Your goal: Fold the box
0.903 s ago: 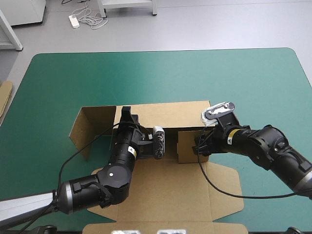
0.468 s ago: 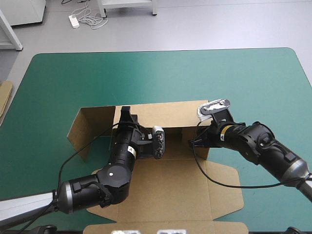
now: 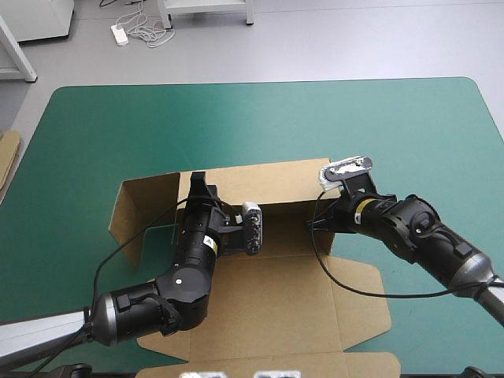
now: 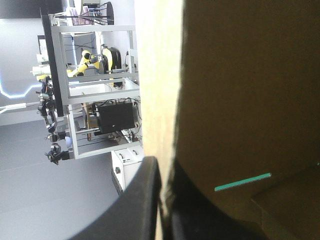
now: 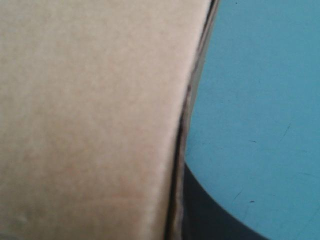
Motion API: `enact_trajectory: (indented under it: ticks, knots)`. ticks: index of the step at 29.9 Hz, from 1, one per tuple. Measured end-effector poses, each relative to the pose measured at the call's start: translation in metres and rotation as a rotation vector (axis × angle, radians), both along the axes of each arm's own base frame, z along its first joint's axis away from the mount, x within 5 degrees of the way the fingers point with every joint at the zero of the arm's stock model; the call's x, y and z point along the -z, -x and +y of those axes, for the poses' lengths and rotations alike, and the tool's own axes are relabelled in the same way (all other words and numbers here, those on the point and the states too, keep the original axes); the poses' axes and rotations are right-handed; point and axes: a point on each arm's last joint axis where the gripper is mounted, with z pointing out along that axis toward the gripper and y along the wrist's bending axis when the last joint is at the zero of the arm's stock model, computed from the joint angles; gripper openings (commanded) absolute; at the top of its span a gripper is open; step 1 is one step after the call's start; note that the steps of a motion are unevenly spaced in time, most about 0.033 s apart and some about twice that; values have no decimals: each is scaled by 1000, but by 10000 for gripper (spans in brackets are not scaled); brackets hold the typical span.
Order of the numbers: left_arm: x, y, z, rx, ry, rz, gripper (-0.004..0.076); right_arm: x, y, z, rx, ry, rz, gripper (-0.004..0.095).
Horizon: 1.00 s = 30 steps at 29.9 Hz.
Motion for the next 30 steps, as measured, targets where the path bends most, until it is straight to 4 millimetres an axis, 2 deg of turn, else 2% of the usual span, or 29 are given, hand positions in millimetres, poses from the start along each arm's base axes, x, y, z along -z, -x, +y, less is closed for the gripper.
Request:
enact_trajectory:
  ticks: [4,7,13,19,22,25,30]
  knots:
    - [1,1,-2,11,34,15,296,0,-2,0,21,-14,-10,-19]
    - [3,2,-3,9,50,38,387,0,-3,1,30,-13,-24,-19]
    - [6,5,4,-86,35,68,393,0,-5,0,44,-5,-36,-19]
    - [-1,26,-4,-99,43,99,393,-1,-6,1,50,-13,-56,-19]
    - [-18,40,-15,-102,150,197,393,-3,-7,0,60,-8,-69,-19]
    - [-44,48,-25,-99,280,311,393,-8,-9,-1,68,-1,-80,-19]
    - [-99,47,-25,-84,481,368,392,-16,-10,-1,77,7,-88,-19]
